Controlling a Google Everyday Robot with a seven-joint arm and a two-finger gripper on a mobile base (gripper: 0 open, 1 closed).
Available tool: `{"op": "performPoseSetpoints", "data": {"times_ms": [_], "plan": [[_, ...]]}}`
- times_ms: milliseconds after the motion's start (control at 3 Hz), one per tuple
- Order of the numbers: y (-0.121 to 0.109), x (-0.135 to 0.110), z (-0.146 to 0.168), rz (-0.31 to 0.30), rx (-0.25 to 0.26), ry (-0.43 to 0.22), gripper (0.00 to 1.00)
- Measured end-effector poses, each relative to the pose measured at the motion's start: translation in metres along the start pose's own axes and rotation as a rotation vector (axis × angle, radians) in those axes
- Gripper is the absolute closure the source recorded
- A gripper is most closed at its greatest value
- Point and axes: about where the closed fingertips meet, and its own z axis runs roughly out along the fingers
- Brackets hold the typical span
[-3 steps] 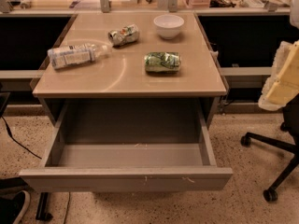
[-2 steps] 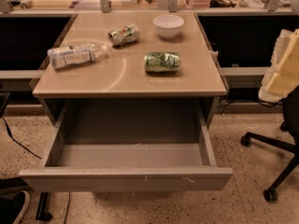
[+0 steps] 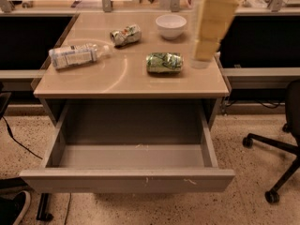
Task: Place green can into top drawer
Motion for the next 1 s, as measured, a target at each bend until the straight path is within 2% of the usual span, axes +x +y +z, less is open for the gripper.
{"op": "performPoseSetpoints", "data": {"times_ms": [333,1000], "plan": [[-0.014,-0.06,0.046,-0.077,-0.086,-0.058,0.0],[-0.016,-0.077,0.041,-0.094,-0.052,-0.091,0.0]]}}
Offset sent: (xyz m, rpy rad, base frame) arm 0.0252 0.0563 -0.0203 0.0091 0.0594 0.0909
